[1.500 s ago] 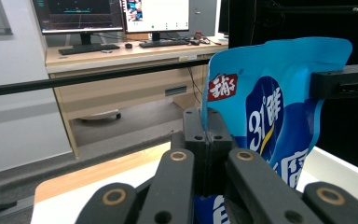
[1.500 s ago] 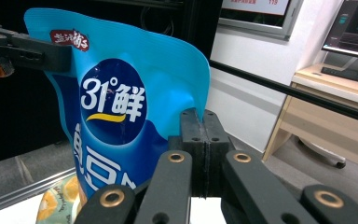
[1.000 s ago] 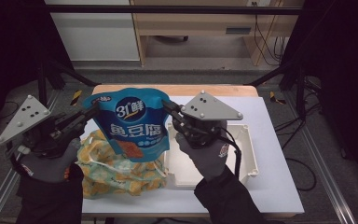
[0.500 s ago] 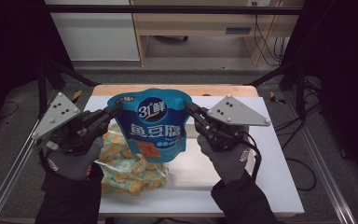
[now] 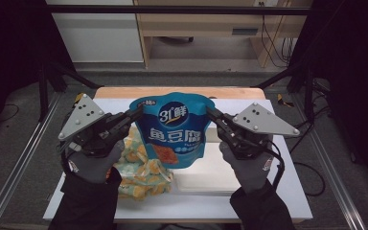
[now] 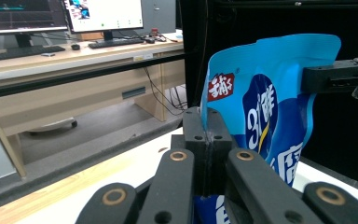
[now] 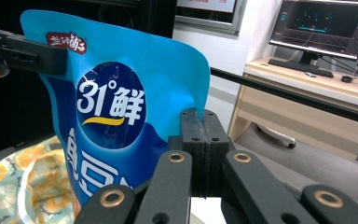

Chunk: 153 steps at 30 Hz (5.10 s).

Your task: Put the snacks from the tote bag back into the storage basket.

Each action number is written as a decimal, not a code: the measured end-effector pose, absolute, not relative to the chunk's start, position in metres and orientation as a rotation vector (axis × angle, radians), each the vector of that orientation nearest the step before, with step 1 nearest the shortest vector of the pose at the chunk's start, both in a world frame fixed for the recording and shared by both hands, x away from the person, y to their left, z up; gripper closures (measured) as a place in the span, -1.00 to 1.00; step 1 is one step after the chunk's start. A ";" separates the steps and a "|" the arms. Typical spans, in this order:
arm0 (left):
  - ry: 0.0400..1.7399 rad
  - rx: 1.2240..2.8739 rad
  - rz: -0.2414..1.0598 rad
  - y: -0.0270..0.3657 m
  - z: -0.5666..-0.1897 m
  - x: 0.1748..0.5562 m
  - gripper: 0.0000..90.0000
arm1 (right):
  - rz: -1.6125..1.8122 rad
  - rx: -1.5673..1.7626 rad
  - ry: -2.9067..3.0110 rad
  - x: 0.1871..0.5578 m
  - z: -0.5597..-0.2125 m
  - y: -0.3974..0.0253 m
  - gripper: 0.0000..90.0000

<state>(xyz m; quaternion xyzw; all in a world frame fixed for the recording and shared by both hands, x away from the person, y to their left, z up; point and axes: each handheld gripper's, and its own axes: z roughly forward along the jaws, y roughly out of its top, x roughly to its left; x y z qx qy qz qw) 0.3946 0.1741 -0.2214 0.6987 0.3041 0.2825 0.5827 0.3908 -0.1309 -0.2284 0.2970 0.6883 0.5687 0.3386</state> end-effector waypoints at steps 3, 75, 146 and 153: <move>0.705 1.634 0.649 0.169 -0.223 0.396 0.99 | 1.473 0.779 1.791 0.390 -0.230 -0.136 1.00; 0.699 1.796 0.524 0.116 -0.303 0.422 0.99 | 1.365 0.954 1.857 0.396 -0.316 -0.185 1.00; 0.769 1.801 0.584 0.214 -0.346 0.386 -0.25 | 1.417 0.996 1.855 0.385 -0.355 -0.209 -0.32; 0.791 1.796 0.597 0.224 -0.359 0.385 -0.32 | 1.417 1.005 1.857 0.384 -0.365 -0.217 -0.34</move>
